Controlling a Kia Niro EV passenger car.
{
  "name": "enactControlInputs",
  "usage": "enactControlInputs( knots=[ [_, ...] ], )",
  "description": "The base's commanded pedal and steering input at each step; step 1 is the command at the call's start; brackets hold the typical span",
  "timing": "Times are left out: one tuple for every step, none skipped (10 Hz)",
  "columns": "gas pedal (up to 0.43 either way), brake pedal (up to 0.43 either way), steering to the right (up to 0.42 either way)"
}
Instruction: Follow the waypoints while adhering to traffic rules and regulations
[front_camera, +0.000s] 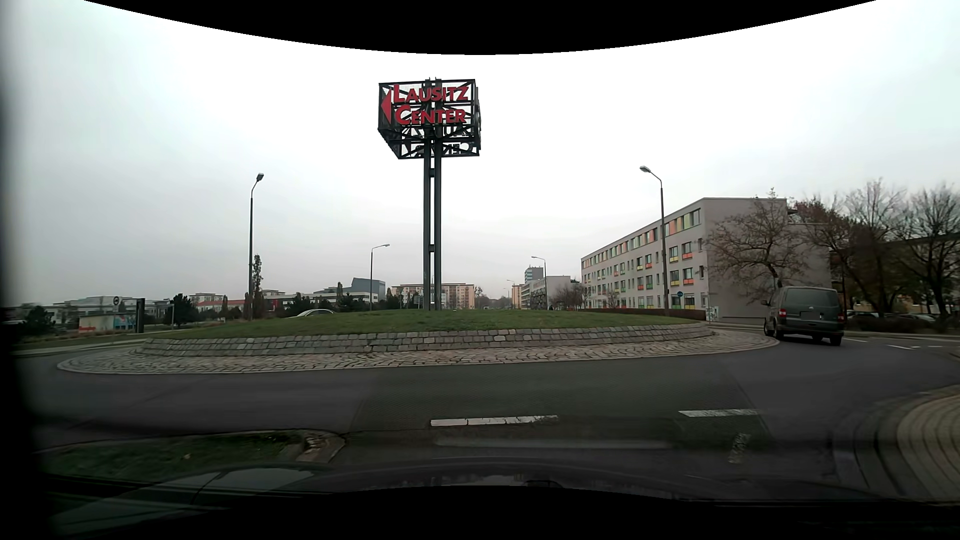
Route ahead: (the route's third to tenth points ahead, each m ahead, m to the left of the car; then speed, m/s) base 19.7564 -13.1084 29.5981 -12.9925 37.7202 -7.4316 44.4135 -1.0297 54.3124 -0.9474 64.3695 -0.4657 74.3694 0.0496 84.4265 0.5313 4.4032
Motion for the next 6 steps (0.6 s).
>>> enactControlInputs(
  knots=[
    [0.138,0.000,0.140],
    [0.169,0.000,0.192],
    [0.197,0.000,0.230],
    [0.197,0.000,0.271],
    [0.197,0.000,0.309],
    [0.209,0.000,0.342]
  ],
)
